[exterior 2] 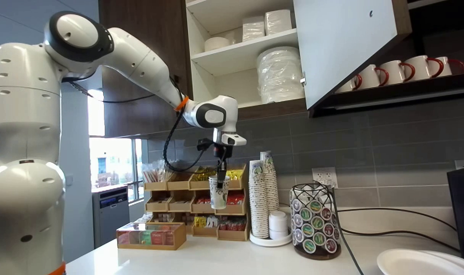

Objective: Pick up the paper cup on the right and put it on the paper cup on the left, pick up the two stacked paper cups from the kitchen counter and put them in the open cabinet

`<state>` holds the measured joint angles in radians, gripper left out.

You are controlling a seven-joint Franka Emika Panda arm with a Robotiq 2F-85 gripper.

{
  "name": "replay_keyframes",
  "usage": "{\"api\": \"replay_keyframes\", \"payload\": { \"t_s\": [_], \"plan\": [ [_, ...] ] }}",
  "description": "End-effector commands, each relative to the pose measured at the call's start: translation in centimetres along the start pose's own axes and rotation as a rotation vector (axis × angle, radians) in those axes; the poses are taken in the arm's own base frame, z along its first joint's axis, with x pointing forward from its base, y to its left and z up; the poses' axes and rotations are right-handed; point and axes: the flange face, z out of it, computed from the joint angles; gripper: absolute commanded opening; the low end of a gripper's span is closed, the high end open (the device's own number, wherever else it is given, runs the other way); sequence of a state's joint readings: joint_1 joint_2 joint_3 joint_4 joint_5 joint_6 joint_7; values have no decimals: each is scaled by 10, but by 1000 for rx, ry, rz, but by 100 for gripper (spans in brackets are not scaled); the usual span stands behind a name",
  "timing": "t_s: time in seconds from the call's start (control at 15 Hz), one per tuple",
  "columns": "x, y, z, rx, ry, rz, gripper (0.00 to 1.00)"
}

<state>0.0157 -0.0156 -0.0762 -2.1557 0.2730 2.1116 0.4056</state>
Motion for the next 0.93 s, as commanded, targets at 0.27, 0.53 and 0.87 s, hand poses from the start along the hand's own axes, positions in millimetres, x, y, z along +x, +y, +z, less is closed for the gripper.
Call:
{"api": "replay_keyframes", "payload": {
  "t_s": [0.27,0.53,0.87],
  "plan": [
    [-60,13,-135,40,179,-144,1],
    [-98,5,-200,76,267,-216,1],
    [-98,1,-207,111,286,-207,5]
  ]
}}
